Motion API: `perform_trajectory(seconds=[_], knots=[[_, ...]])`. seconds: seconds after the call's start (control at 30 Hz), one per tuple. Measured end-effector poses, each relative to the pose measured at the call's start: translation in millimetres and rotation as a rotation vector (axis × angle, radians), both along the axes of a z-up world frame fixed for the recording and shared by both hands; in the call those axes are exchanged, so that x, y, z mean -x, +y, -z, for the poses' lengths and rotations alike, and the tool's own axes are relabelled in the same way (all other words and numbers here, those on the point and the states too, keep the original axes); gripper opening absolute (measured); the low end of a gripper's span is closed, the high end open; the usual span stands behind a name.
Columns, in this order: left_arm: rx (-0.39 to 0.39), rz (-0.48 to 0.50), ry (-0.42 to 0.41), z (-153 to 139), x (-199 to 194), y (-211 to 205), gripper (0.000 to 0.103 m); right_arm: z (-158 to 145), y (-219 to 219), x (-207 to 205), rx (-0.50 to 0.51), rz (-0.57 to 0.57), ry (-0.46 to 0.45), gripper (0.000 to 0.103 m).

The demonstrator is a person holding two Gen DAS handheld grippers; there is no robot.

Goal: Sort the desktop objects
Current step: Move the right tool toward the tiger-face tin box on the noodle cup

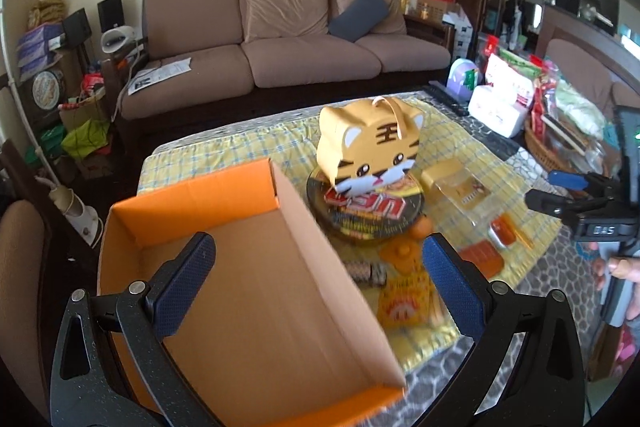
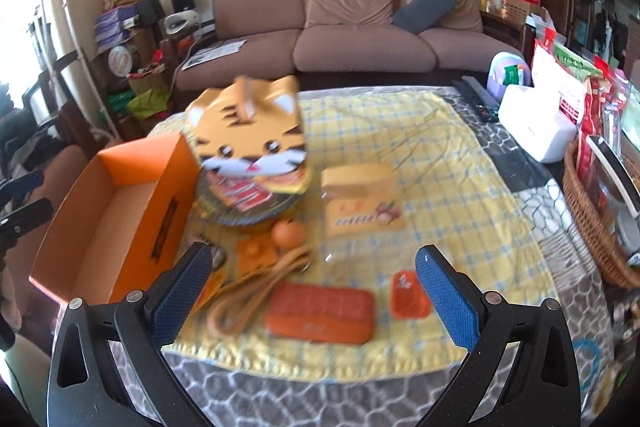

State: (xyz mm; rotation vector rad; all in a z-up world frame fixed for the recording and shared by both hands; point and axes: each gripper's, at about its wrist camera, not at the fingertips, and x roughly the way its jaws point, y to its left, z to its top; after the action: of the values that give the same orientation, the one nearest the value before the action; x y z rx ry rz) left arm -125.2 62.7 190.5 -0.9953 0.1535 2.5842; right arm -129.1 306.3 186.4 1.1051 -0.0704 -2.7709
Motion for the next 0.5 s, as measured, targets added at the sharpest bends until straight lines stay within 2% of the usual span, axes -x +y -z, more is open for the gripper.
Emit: perform_trajectory(seconds=[0.17, 0.3, 0.4, 0.47, 0.5], knots=[[0.005, -0.005, -0.014, 3.5, 36.3, 10.9, 0.103, -21.0, 2.8, 27.2, 0.084, -0.047, 0.033, 0.103], [0.001, 0.006, -0.017, 6.5, 48.5, 18.1, 0.103, -46.4, -22.8, 52.8, 0.091, -0.11, 0.089, 0.098], [0.027, 0.025, -0.021, 13.1, 56.5, 26.0, 0.103, -51.6, -53.0, 81.4, 0.045, -0.159, 0.092, 0.081], [0.053, 0.035, -0.017, 17.3, 62.3, 31.3, 0.103, -45.1, -64.9, 99.5, 0.028, -0.166, 0.064, 0.061], [0.06, 0.039, -0.015, 18.1, 64.5, 32.9, 0.103, -40.8, -69.7, 107.8, 0.019, -0.165, 0.049, 0.056]])
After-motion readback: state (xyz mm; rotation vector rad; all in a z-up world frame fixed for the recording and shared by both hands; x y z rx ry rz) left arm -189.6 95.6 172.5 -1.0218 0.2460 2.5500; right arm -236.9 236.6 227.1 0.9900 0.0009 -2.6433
